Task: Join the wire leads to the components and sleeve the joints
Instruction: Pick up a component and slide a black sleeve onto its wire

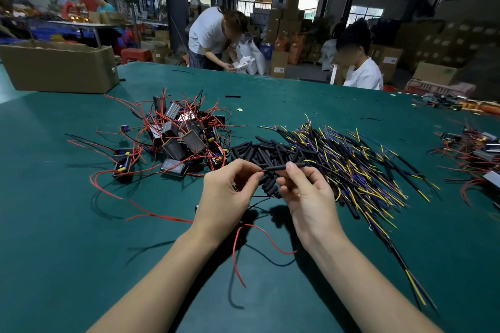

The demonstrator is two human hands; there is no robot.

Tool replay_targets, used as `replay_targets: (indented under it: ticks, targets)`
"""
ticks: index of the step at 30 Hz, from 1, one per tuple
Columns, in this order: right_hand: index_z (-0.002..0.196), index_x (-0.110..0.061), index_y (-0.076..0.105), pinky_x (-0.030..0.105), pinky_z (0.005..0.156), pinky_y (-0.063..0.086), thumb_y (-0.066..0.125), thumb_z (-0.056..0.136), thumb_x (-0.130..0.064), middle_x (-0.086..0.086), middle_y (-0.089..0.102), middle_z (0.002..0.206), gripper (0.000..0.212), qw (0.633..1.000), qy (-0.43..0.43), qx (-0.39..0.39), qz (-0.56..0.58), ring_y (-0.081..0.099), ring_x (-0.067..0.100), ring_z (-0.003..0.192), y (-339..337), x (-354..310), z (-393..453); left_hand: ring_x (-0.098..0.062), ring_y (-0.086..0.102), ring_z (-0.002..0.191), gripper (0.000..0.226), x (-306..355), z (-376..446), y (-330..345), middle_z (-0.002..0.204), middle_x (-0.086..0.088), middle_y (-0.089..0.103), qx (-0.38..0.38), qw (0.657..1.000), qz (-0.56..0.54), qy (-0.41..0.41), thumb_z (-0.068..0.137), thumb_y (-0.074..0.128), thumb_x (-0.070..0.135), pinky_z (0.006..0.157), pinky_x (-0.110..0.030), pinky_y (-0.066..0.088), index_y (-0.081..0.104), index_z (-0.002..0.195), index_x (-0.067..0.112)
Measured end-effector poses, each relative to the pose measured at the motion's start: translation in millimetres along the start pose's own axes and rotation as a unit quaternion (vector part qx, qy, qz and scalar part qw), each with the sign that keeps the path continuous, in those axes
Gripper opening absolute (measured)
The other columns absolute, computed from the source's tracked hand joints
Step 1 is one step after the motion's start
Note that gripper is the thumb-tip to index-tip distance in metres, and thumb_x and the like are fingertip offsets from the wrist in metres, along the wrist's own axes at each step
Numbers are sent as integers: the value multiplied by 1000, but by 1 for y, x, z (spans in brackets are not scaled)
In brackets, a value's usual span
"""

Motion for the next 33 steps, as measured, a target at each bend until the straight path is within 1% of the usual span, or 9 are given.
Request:
replay_targets:
  ticks: [3, 7, 10, 14, 16, 18, 23, 27, 33]
  targets:
    - [77, -13, 51, 17, 53, 47, 63, 89, -7, 2, 60, 67, 18, 998, -17, -14, -65, 59, 9, 54, -1, -3, 1, 2, 61, 61, 5, 1, 1, 0, 66, 10, 66, -25, 1000, -14, -9, 81, 72, 2, 62, -8, 43, 70, 80, 7]
    - [77, -14, 53, 18, 57, 46, 65, 88, -10, -2, 62, 63, 17, 987, -41, -52, -145, 59, 9, 55, 2, -5, 1, 0, 59, 54, 21, 5, 2, -2, 63, 4, 67, -23, 999, -38, -23, 76, 77, 2, 56, -13, 45, 60, 78, 14]
    - [78, -12, 55, 15, 55, 45, 66, 88, -10, -5, 61, 58, 14, 980, -59, -70, -177, 58, 8, 55, 4, -6, 0, -11, 58, 53, 24, 5, 3, -1, 62, -2, 67, -47, 998, -26, -41, 74, 80, 7, 54, -25, 49, 57, 80, 13]
    - [77, -12, 54, 14, 54, 44, 65, 88, -8, -8, 59, 54, 16, 979, -65, -70, -180, 57, 6, 53, 2, -7, 1, -10, 64, 80, 31, 8, 7, -4, 83, 2, 68, -159, 985, 58, -36, 72, 82, 24, 79, -21, 48, 63, 93, 12]
    - [77, -13, 53, 14, 54, 44, 65, 88, -7, -9, 59, 55, 17, 980, -65, -59, -177, 58, 6, 53, 0, -8, 2, -9, 63, 93, 33, 7, 9, -9, 91, 8, 68, -220, 966, 132, -37, 74, 79, 36, 92, -30, 45, 65, 98, 19]
    - [76, -14, 53, 13, 54, 44, 65, 88, -9, -9, 59, 55, 18, 979, -68, -53, -182, 58, 6, 53, -2, -8, 3, -7, 62, 96, 26, 4, 12, -17, 92, 13, 68, -244, 953, 170, -60, 75, 76, 42, 97, -39, 42, 67, 93, 25]
    - [77, -14, 54, 13, 55, 43, 66, 88, -11, -10, 60, 56, 17, 977, -69, -61, -193, 58, 5, 55, -5, -8, 5, -3, 64, 85, 11, 0, 14, -22, 84, 8, 73, -263, 942, 194, -83, 83, 71, 31, 87, -24, 48, 73, 84, 20]
    - [71, -15, 57, 13, 58, 44, 67, 86, -10, -4, 64, 61, 19, 966, -67, -100, -228, 58, 6, 59, -2, -6, 5, 7, 60, 68, 8, 2, 11, -16, 74, 8, 71, -234, 956, 158, -76, 84, 70, 22, 66, -1, 37, 73, 78, 17]
    - [78, -4, 63, 18, 71, 48, 70, 84, -9, 9, 66, 74, 11, 949, -74, -141, -273, 60, 11, 70, -2, -9, 4, 3, 59, 63, 11, -2, 10, -12, 71, 8, 69, -170, 975, 112, -92, 77, 78, 21, 61, -5, 40, 73, 84, 14]
Point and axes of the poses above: each hand's wrist, its own z-axis towards the middle knuckle, its own y-axis out of the palm, x = y × z, the point moved 5 cm from there along z, towards the middle knuckle
